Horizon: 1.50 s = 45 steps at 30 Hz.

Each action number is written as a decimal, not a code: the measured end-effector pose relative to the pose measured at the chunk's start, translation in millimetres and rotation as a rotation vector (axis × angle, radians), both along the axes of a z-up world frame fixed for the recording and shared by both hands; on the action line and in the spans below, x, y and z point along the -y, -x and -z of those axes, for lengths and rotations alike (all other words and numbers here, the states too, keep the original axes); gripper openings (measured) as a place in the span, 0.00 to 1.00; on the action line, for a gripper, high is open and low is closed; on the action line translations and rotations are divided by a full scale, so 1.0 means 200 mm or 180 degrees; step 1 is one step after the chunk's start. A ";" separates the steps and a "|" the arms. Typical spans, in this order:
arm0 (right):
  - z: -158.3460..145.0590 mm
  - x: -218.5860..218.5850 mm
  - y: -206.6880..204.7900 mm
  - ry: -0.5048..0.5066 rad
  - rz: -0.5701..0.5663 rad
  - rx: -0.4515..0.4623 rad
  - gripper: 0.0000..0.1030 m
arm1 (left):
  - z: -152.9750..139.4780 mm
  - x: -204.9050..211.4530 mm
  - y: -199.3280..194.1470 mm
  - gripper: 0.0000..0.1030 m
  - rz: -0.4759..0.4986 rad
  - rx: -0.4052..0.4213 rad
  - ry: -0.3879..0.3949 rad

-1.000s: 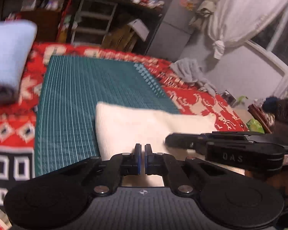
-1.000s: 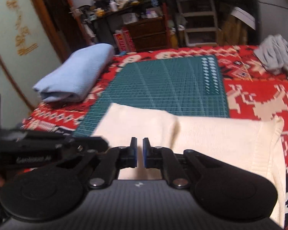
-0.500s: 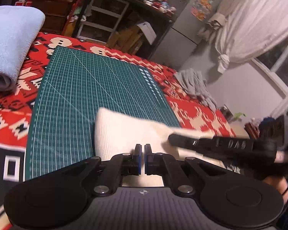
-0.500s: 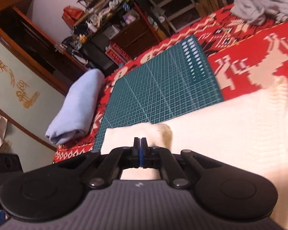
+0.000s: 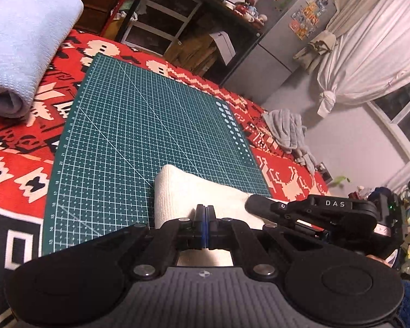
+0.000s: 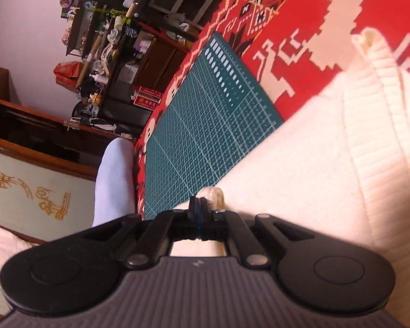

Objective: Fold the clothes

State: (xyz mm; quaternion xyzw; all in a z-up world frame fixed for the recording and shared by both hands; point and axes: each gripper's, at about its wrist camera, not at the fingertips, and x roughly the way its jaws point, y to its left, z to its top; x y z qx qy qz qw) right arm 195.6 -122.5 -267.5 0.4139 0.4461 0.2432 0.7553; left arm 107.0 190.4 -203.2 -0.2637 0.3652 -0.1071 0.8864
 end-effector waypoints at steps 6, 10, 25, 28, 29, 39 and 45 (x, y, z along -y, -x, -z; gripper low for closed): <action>-0.14 0.05 0.08 0.0242 -0.0084 0.0292 0.00 | -0.04 0.01 0.11 0.02 0.0163 0.0025 0.0003; -0.19 -0.05 0.13 0.0057 -0.0452 0.0339 0.00 | -0.04 -0.01 0.15 0.02 0.0158 0.0026 0.0139; -0.08 -0.19 0.14 0.0317 -0.0682 0.0305 0.00 | 0.08 0.04 0.14 0.02 0.0175 -0.0248 0.0434; -0.11 -0.14 0.19 0.0323 -0.0609 0.0281 0.00 | 0.05 0.03 0.18 0.02 0.0173 -0.0202 0.0451; -0.13 -0.12 0.20 0.0378 -0.0581 0.0291 0.00 | 0.03 0.02 0.20 0.02 0.0171 -0.0182 0.0448; -0.24 -0.16 0.37 0.0303 -0.1002 0.0280 0.00 | 0.02 -0.02 0.31 0.02 0.0254 -0.0280 0.0507; -0.10 -0.08 0.41 0.0304 -0.0991 0.0085 0.00 | 0.12 0.02 0.31 0.02 0.0271 -0.0388 0.0670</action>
